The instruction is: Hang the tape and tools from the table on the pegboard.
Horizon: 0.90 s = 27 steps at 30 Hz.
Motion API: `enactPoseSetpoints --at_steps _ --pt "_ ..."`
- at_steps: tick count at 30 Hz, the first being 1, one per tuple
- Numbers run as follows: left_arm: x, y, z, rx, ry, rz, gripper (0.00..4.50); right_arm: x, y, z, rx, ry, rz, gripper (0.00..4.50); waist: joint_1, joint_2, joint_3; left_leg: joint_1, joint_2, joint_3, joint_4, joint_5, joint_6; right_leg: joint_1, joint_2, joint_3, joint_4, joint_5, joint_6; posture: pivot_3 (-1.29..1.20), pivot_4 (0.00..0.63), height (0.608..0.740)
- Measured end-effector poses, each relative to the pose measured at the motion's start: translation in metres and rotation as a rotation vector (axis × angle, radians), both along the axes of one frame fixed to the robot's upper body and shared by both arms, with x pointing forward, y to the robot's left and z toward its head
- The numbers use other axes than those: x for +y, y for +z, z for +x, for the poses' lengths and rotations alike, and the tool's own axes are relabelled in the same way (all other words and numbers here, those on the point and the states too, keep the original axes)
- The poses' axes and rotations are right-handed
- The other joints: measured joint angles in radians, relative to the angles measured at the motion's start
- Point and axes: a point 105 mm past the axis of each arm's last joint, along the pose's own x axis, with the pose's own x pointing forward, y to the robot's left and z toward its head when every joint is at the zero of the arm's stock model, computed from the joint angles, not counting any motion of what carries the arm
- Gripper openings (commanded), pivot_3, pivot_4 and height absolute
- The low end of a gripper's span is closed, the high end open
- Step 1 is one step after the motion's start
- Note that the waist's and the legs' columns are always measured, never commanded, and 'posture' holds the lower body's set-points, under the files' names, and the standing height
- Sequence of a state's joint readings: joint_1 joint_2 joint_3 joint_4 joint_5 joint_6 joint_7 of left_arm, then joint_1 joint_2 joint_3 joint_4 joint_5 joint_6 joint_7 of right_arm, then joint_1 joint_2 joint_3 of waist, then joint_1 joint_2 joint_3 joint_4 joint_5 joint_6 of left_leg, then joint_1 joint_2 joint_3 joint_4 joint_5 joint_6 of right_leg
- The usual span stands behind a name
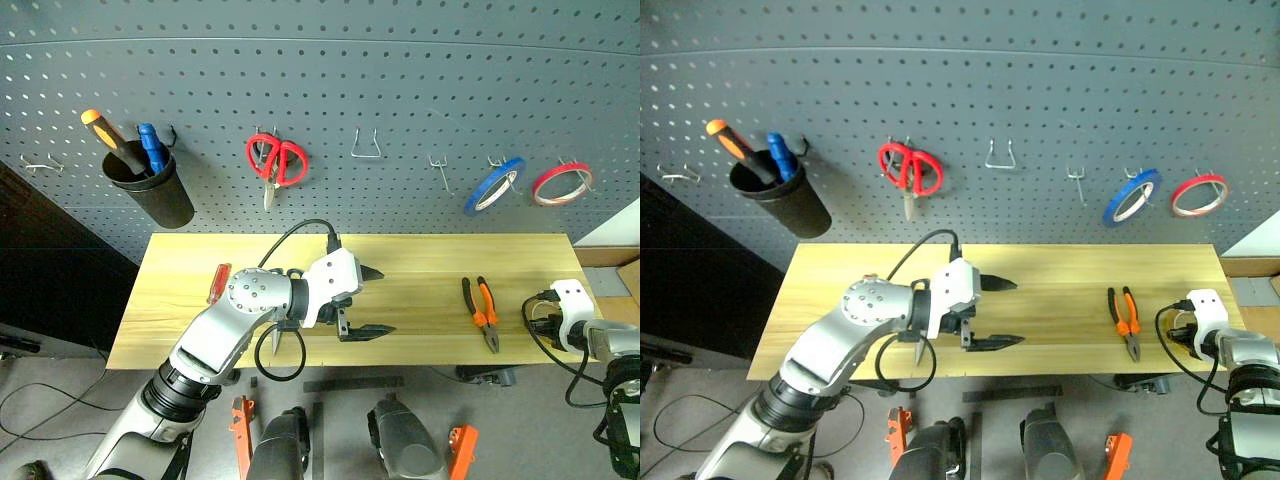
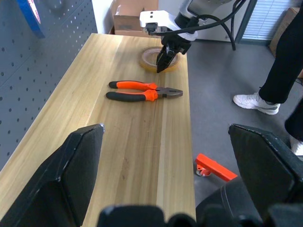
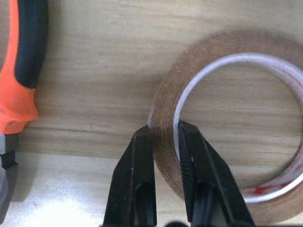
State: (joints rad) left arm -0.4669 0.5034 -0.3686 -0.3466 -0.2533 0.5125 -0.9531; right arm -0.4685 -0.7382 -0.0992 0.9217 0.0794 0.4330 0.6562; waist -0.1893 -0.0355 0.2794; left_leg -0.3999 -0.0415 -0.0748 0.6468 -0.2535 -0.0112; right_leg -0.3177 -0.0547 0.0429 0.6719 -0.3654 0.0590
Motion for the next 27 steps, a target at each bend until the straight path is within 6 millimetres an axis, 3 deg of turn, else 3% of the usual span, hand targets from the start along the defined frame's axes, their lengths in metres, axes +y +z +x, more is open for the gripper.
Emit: enactPoseSetpoints --at_steps 7,11,15,20,23,25,27 --pt "0.009 0.002 0.005 -0.012 0.028 -0.001 4.50 0.020 0.011 -0.031 -0.062 0.125 -0.101 0.11 0.009 0.013 0.012 -0.002 0.001 0.003 0.000 -0.001 -0.001 -0.002 0.000 0.000 0.000 0.000 0.000 -0.31 0.314 0.740" --pt "0.010 0.002 0.005 -0.016 0.032 -0.004 4.50 0.034 0.054 -0.043 -0.196 0.179 -0.216 0.11 0.010 0.018 0.017 -0.004 0.001 0.005 -0.001 -0.001 -0.001 -0.007 0.000 0.000 0.002 0.000 0.000 -0.33 0.319 0.740" --pt "0.013 0.002 0.006 -0.028 0.043 -0.015 4.50 0.086 0.118 -0.056 -0.421 0.264 -0.328 0.11 0.009 0.019 0.017 -0.015 0.004 0.003 0.001 0.000 -0.001 -0.020 0.000 0.001 0.008 0.000 0.000 -0.35 0.324 0.740" --pt "0.022 0.014 0.017 -0.084 0.146 -0.093 4.50 0.160 0.140 -0.072 -0.645 0.377 -0.462 0.11 0.010 0.018 0.018 -0.018 0.002 0.002 0.002 0.000 -0.001 -0.024 0.000 0.001 0.008 0.000 0.000 -0.36 0.336 0.740" --pt "0.034 0.024 0.029 -0.117 0.265 -0.168 4.50 0.206 0.151 -0.070 -0.829 0.499 -0.548 0.11 -0.002 0.015 0.020 -0.017 0.001 0.005 0.002 0.000 -0.001 -0.025 0.000 0.002 0.009 0.000 0.000 -0.35 0.332 0.740" --pt "0.040 0.029 0.038 -0.131 0.341 -0.209 4.50 0.229 0.166 -0.065 -0.955 0.527 -0.540 0.11 -0.007 0.013 0.021 -0.017 0.002 0.005 0.003 0.000 -0.001 -0.025 0.000 0.001 0.009 0.000 0.000 -0.35 0.330 0.740" --pt "0.046 0.031 0.045 -0.135 0.403 -0.238 4.50 0.240 0.181 -0.055 -1.047 0.533 -0.546 0.11 -0.007 0.011 0.022 -0.017 0.002 0.005 0.003 0.000 -0.001 -0.025 0.000 0.001 0.010 0.000 0.000 -0.34 0.326 0.740"
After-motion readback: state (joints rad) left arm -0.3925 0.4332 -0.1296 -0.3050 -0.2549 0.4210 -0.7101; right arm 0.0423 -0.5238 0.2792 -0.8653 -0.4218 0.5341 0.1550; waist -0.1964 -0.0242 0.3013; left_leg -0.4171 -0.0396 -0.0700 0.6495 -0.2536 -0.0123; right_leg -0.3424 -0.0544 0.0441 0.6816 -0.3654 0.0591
